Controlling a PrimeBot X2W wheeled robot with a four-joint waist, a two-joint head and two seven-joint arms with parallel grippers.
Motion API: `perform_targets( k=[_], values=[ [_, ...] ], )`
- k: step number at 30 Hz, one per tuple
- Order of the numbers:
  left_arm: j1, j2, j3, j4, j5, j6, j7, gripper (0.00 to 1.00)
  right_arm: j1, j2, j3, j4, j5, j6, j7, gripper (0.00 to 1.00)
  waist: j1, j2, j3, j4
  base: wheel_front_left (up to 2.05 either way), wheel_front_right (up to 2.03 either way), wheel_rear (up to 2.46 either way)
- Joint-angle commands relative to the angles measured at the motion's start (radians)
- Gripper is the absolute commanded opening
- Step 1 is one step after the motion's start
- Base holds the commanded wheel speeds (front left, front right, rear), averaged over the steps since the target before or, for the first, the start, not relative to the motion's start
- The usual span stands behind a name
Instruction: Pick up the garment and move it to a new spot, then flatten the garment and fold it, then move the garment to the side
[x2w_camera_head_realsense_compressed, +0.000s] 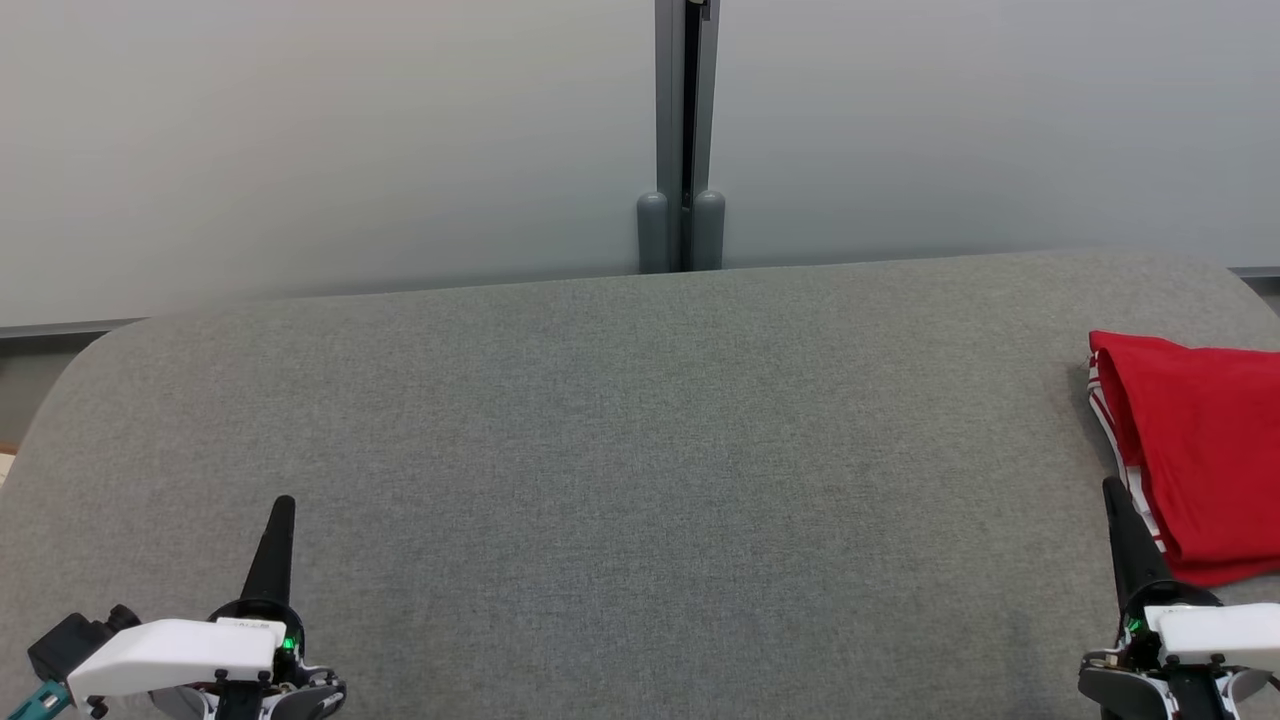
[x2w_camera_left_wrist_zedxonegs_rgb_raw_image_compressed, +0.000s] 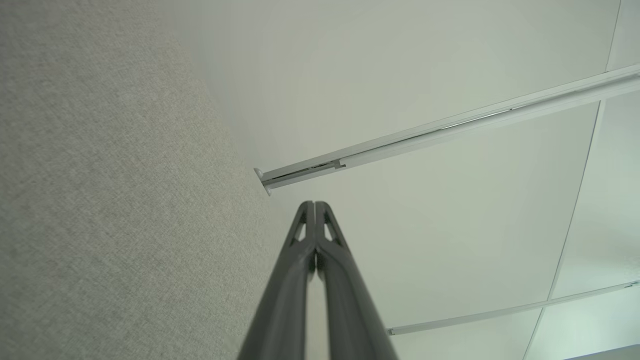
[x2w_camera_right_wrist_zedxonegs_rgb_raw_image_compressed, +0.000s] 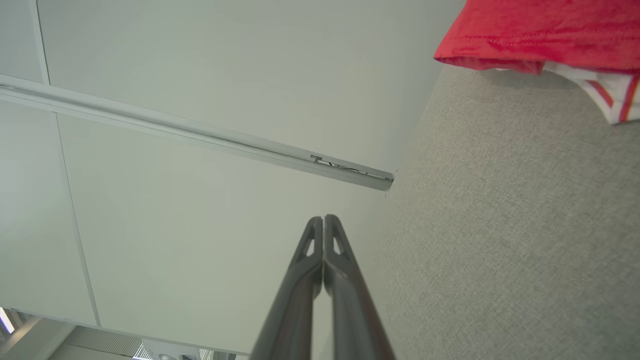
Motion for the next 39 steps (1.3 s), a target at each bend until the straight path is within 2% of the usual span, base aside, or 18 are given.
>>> perform_targets(
  k=[1, 32, 39],
  values=[
    [-0.021, 0.001, 0.01, -0.003, -0.02, -0.008, 0.005, 0.0, -0.018, -0.003, -0.005, 0.002, 0.022, 0.0, 0.004, 0.0, 0.0, 0.0, 0.001, 0.0, 0.0, 0.0, 0.0],
    [-0.07, -0.027, 0.065, 0.008, -0.225, -0.054, 0.061, 0.0, -0.075, 0.007, -0.025, 0.056, 0.25, 0.0, 0.013, 0.0, 0.0, 0.0, 0.039, -0.007, 0.0, 0.0, 0.0],
    [-0.068, -0.028, 0.065, 0.008, -0.228, -0.055, 0.063, 0.0, -0.078, 0.007, -0.025, 0.057, 0.254, 0.0, 0.013, 0.0, 0.0, 0.0, 0.041, -0.007, 0.0, 0.0, 0.0]
  ],
)
